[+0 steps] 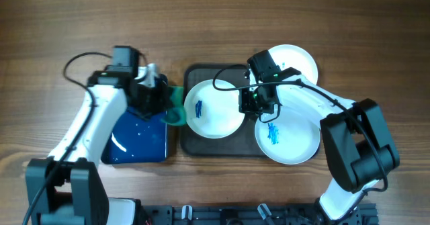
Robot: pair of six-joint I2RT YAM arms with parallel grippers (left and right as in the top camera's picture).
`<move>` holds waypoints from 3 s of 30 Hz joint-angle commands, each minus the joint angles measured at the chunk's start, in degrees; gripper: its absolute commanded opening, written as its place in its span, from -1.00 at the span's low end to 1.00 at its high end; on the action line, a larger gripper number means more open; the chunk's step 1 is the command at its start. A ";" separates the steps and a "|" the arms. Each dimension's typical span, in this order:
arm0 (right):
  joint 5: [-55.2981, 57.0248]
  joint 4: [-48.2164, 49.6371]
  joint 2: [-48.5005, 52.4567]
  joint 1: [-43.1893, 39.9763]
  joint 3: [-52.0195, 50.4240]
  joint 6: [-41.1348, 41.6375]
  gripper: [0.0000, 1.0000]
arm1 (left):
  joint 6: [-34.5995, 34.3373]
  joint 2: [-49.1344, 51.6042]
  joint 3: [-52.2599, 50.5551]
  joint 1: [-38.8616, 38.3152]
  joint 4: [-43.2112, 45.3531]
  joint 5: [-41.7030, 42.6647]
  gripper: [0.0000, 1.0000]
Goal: Clean dirty plates on tray and stack at the side
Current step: 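Carry the sponge with the left gripper onto the held plate, then scrub the plate surface with the sponge in the left gripper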
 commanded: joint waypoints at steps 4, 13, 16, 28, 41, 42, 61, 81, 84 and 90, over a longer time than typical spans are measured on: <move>11.30 -2.25 -0.96 -1.14 -0.70 0.98 -0.91 | -7.93 -0.70 0.66 -9.49 6.99 1.90 -0.92; 9.38 -3.43 -1.16 -1.14 -0.70 -0.37 -0.91 | -11.37 11.54 0.66 -14.97 18.16 2.75 -0.92; 9.38 -3.76 -1.16 -1.14 -0.70 -0.37 -0.91 | -13.33 16.04 0.66 -17.57 22.95 3.91 -0.92; 9.38 -4.96 -1.16 -1.14 -0.70 -0.35 -0.91 | -24.44 21.55 0.66 -16.90 12.37 -23.41 -0.92; 9.40 -4.90 -1.16 -1.14 -0.70 -0.37 -0.91 | -10.21 21.55 0.85 -19.43 5.86 -18.53 -0.92; 9.40 -4.81 -1.16 -1.14 -0.70 -0.42 -0.91 | -6.95 21.55 1.16 -21.03 5.97 -15.91 -0.92; 9.35 -5.49 -1.16 -1.14 -0.70 -0.46 -0.91 | -17.55 21.66 5.01 -29.03 28.22 -2.89 -0.92; 9.38 -6.62 -1.16 -1.14 -0.70 -0.55 -0.91 | -22.34 21.66 5.01 -21.49 4.17 -34.77 -0.92; 9.38 -6.62 -1.16 -1.14 -0.70 -0.52 -0.91 | -15.34 21.66 5.01 -22.34 4.15 -28.46 -0.92; 9.38 -6.67 -1.16 -1.14 -0.70 -0.55 -0.91 | 0.44 21.66 5.01 -27.54 6.71 -8.07 -0.92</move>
